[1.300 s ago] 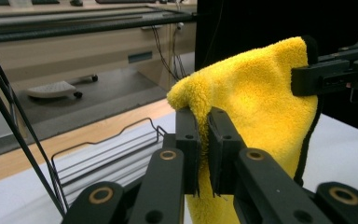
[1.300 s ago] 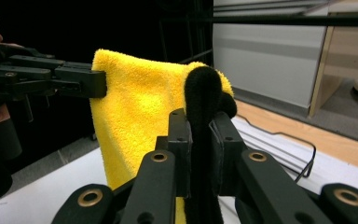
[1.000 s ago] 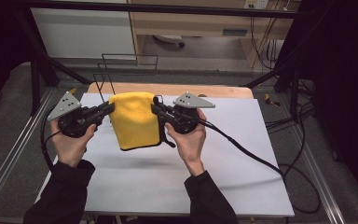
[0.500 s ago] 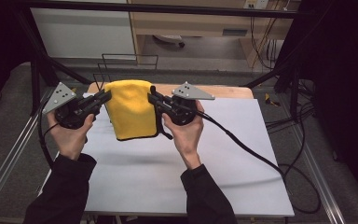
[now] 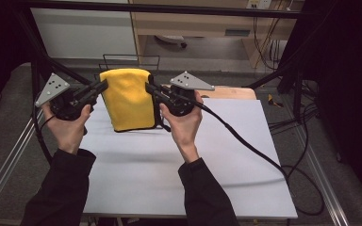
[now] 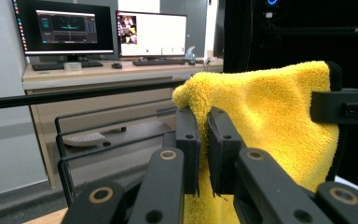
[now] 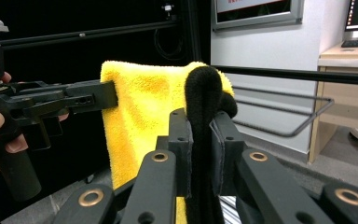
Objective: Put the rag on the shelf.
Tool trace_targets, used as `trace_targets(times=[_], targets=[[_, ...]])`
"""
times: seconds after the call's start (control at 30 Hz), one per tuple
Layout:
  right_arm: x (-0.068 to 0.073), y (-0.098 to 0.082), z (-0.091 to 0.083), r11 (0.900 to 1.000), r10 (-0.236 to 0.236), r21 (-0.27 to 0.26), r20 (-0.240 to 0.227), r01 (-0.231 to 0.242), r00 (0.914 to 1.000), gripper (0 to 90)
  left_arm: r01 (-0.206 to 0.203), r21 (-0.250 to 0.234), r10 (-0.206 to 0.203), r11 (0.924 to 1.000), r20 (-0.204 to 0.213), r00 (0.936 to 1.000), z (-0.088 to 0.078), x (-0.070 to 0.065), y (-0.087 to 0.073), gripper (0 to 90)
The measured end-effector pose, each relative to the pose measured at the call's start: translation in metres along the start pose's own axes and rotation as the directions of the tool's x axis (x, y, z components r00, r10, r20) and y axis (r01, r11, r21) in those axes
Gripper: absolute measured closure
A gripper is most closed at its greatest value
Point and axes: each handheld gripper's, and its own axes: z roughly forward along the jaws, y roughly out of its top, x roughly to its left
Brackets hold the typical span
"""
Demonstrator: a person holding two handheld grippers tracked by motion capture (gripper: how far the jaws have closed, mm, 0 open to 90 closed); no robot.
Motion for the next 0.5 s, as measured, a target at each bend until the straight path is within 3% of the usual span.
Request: trace_targets(times=[0.5], targets=[[0.000, 0.032, 0.013, 0.998, -0.012, -0.062, 0.010, 0.012, 0.9999, 80.8, -0.019, -0.069, 0.017, 0.9974, -0.034, 0.9993, 0.007, 0.008, 0.035, 83.7]])
